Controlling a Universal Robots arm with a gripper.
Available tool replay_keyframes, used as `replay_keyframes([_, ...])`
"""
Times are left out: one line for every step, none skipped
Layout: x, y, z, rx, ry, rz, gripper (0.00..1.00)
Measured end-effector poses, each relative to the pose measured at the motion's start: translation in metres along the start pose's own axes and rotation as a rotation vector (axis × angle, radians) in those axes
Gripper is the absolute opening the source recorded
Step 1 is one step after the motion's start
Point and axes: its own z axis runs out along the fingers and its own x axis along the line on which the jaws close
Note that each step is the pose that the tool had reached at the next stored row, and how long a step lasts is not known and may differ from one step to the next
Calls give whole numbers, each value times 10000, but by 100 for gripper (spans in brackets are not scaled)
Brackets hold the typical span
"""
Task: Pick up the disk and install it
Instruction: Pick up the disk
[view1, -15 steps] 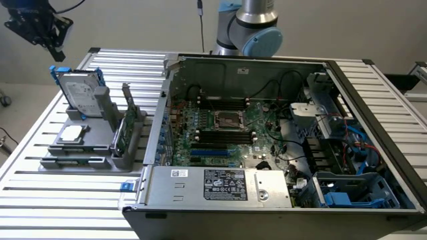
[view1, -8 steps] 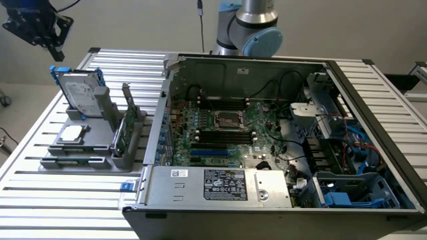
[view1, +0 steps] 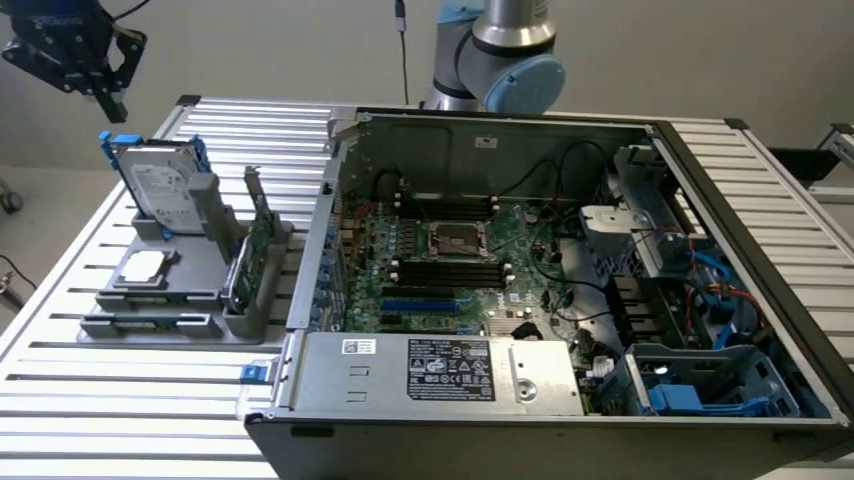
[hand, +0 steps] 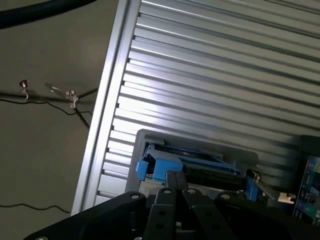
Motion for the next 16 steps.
replay_keyframes([0,0,0,-3,8,-181,11])
replay_keyframes([0,0,0,-5,15,-359,11])
replay_keyframes([0,0,0,-5,24,-550,11])
replay_keyframes([0,0,0,-5,33,-730,11])
replay_keyframes([0,0,0,-5,42,-910,11])
replay_keyframes([0,0,0,-3,51,-1090,11])
replay_keyframes([0,-1,0,1,61,-1270,11])
replay_keyframes([0,-1,0,7,71,-1456,11])
replay_keyframes([0,0,0,20,83,-1617,11])
replay_keyframes([1,0,0,43,96,-1755,11])
replay_keyframes([1,1,0,68,111,-1874,11])
replay_keyframes([2,1,0,99,128,-2015,11])
replay_keyframes([3,1,0,126,144,-2150,11])
replay_keyframes([3,1,0,147,157,-2272,11])
replay_keyframes([3,2,-1,164,171,-2417,11])
replay_keyframes([4,3,-2,179,182,-2572,11])
